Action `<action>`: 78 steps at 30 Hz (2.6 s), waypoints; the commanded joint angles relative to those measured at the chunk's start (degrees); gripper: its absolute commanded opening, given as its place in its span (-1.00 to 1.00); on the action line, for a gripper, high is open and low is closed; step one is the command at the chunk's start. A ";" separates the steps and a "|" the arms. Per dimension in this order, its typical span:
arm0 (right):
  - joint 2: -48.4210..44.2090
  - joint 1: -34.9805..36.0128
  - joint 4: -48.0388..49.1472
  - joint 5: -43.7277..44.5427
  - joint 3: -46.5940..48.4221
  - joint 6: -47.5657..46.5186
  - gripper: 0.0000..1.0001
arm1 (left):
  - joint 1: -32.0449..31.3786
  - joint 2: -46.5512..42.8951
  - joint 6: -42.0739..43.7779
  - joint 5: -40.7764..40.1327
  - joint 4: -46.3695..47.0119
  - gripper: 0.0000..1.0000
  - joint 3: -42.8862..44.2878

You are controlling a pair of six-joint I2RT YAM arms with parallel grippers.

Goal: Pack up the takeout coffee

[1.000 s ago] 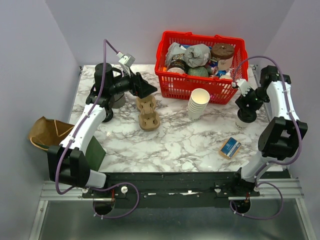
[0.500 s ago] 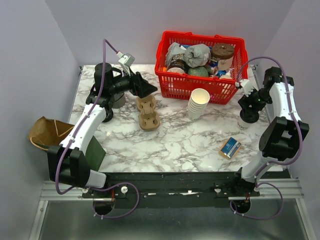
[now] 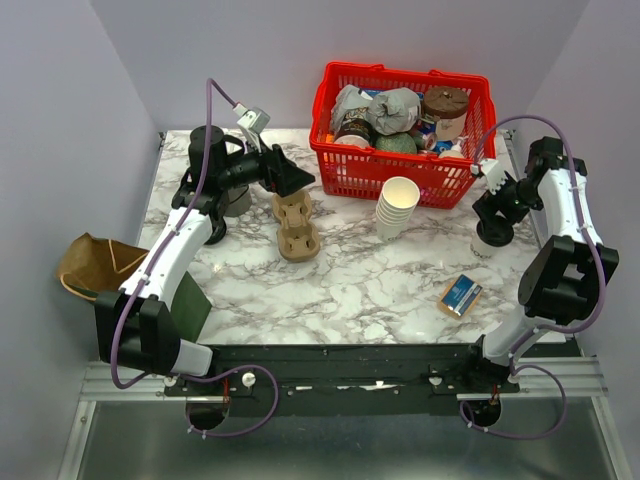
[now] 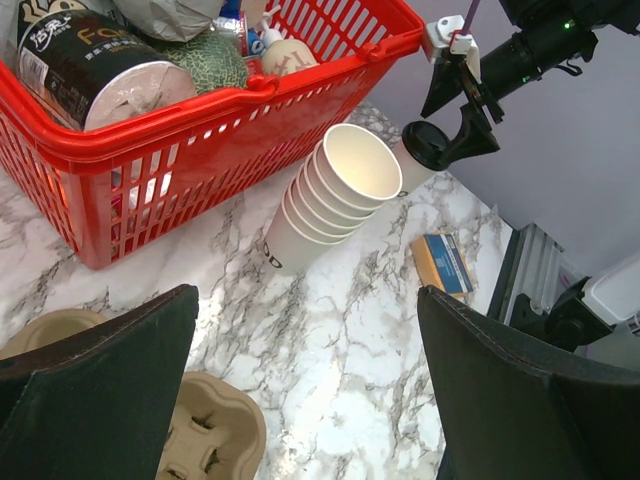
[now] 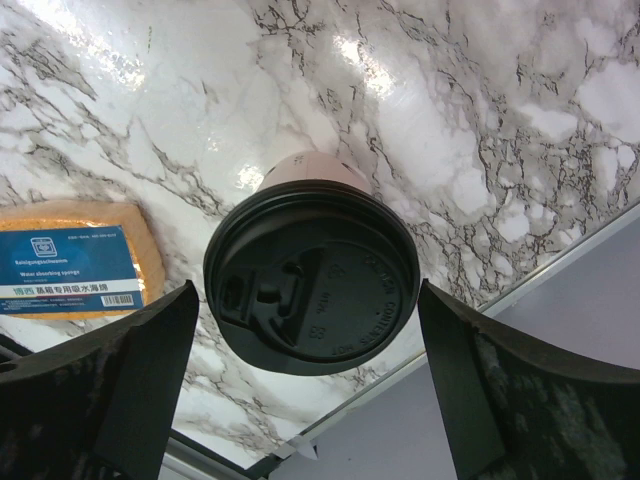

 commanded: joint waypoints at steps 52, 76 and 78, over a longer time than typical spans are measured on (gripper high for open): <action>-11.49 26.13 -0.24 -23.54 21.17 26.73 0.84 | -6.02 8.40 45.53 -21.08 -52.05 0.53 19.35; -15.35 26.14 7.95 -20.28 15.20 40.73 0.84 | -12.00 21.33 1.21 -41.50 -43.34 0.48 16.90; -15.62 26.22 8.04 -19.84 14.93 40.38 0.84 | -12.00 22.56 0.51 -41.50 -43.61 0.46 17.34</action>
